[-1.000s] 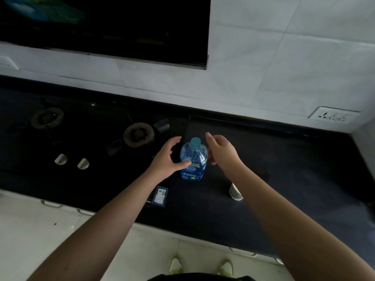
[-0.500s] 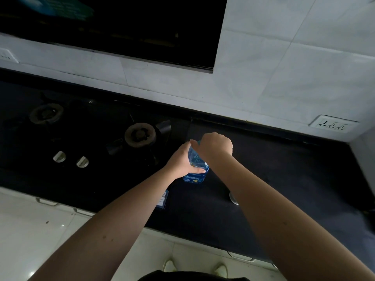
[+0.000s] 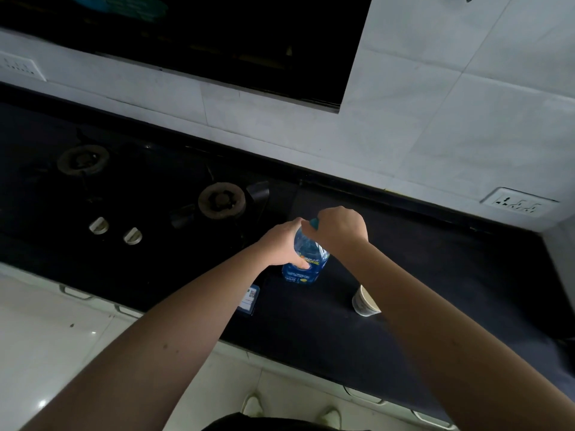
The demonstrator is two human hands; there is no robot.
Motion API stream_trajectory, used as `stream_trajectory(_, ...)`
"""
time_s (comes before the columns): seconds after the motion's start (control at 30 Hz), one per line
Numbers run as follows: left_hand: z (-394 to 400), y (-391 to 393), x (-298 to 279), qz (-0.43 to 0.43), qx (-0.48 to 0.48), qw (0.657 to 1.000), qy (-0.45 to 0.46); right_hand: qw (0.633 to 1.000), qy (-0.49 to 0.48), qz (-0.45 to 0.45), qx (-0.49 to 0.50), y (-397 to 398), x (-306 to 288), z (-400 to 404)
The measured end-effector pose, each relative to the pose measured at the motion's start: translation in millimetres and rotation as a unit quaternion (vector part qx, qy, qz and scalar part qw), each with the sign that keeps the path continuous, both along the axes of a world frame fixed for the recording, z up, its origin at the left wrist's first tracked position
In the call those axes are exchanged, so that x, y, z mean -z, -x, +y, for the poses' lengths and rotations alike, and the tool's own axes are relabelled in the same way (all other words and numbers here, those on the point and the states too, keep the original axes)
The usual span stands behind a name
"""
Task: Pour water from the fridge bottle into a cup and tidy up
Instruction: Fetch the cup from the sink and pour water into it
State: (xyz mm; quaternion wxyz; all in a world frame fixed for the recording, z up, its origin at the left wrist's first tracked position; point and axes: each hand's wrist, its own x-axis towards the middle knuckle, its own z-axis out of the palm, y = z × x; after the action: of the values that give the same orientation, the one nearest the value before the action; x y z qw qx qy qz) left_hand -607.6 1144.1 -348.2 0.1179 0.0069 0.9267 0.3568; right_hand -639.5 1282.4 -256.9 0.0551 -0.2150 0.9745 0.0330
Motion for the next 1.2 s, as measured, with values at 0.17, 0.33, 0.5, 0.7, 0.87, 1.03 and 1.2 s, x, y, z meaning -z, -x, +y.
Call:
stream_trajectory(0.17,-1.1,-3.4,-4.2,-0.026,0.026,0.999,0.012,0.990,-0.005,-0.015,-0.138,4.5,-3.0,14.7)
stream_trajectory(0.33,2.6,-10.9,-6.0,-0.041,0.022,0.999,0.022,0.969,0.013,-0.065,-0.238,5.0,-12.6,26.7)
stream_trajectory(0.5,7.2,-22.8,0.9,-0.019,0.004,1.000,0.017,0.971,0.034,-0.086,-0.219,-5.2,-15.6,29.8)
stream_trajectory(0.7,7.1,-25.3,1.9,-0.004,0.011,1.000,0.017,0.999,0.029,-0.013,-0.022,-32.3,-8.8,23.9)
stream_trajectory(0.87,7.5,-26.4,0.9,0.000,0.012,1.000,0.021,1.000,0.000,-0.002,0.030,-40.4,-6.9,8.8)
stream_trajectory(1.03,6.4,-27.9,-0.6,-0.003,0.020,1.000,0.023,0.998,-0.051,-0.003,-0.042,-34.3,-11.6,8.6)
stream_trajectory(1.2,4.6,-32.0,4.1,0.021,0.031,0.999,0.030,0.985,-0.092,-0.015,-0.145,-29.6,-21.4,12.7)
